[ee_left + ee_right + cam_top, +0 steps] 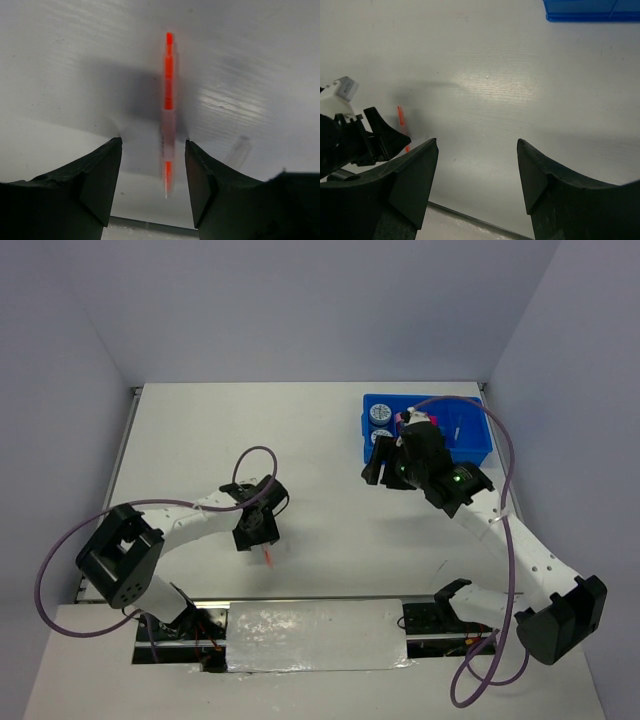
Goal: Sort the stationery into containers
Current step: Pick up the pen from the center of the board.
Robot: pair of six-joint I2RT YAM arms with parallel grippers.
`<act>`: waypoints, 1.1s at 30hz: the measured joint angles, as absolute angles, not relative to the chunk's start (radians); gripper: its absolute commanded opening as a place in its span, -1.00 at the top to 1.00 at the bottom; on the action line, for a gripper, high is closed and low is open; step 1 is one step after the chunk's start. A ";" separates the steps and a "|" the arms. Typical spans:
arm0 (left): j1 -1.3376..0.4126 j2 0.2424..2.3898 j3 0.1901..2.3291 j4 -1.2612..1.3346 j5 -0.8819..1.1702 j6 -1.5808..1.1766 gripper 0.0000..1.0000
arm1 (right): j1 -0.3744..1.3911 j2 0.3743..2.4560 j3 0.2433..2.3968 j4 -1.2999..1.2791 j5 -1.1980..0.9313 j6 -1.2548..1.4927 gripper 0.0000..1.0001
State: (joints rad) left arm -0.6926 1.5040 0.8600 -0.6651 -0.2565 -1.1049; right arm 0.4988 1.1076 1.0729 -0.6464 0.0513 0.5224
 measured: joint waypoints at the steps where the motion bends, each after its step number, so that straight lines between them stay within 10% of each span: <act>1: -0.693 1.510 0.845 -0.656 -0.256 -1.111 -0.28 | 0.499 1.100 1.073 -0.646 0.045 0.519 -0.43; 4: -0.693 1.523 0.826 -0.642 -0.257 -1.131 -0.15 | 0.500 1.087 1.073 -0.647 0.031 0.502 -0.42; 12: -0.693 1.525 0.806 -0.590 -0.239 -1.143 1.00 | 0.500 1.085 1.087 -0.648 -0.016 0.474 -0.39; 20: -0.698 1.341 0.730 -0.634 -0.245 -1.150 1.00 | 0.575 1.133 1.058 -0.575 -0.094 0.541 -0.39; 33: -0.693 0.645 0.920 -0.710 -0.234 -0.831 1.00 | 0.984 1.778 1.279 -0.601 0.122 0.822 -0.01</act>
